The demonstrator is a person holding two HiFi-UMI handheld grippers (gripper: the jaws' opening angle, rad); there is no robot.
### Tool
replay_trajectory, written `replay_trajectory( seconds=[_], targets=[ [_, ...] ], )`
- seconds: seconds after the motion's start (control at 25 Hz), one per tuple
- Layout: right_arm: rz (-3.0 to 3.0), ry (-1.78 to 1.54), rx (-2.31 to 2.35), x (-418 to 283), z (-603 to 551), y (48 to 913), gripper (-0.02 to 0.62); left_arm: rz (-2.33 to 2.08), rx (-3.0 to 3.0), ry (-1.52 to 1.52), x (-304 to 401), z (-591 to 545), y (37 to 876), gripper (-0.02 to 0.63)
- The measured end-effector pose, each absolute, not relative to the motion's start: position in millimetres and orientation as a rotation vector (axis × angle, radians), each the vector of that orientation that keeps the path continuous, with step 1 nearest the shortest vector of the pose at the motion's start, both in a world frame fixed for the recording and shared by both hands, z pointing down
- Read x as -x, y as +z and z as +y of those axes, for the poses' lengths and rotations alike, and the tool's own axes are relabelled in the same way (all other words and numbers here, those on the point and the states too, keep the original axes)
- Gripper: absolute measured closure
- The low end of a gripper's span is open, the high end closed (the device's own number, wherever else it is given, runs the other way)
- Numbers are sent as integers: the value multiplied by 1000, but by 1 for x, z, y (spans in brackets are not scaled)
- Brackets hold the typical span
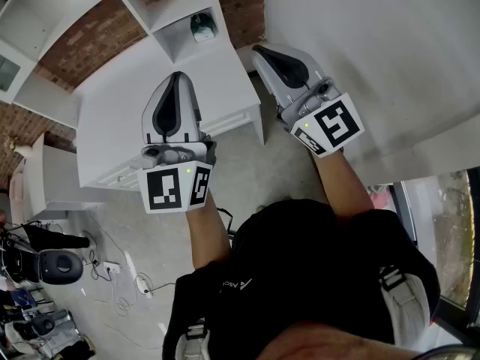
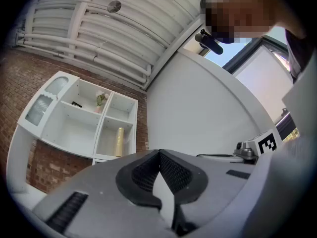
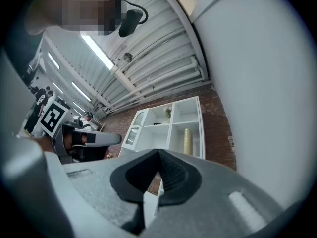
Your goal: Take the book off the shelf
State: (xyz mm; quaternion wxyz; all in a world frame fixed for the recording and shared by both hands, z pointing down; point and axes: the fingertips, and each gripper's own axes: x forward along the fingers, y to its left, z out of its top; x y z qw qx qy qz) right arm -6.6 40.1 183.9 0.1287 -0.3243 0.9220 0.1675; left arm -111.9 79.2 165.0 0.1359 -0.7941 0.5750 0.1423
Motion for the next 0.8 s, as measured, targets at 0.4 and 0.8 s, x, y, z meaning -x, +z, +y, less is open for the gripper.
replay_trajectory(
  seconds=[0.4, 0.8],
  targets=[
    [2681, 451, 955, 36, 52, 193, 594, 1654, 2310, 436, 143, 89, 169, 607],
    [2670, 476, 1005, 53, 30, 195, 594, 1666, 2276, 448, 168, 55, 158, 607]
  ],
)
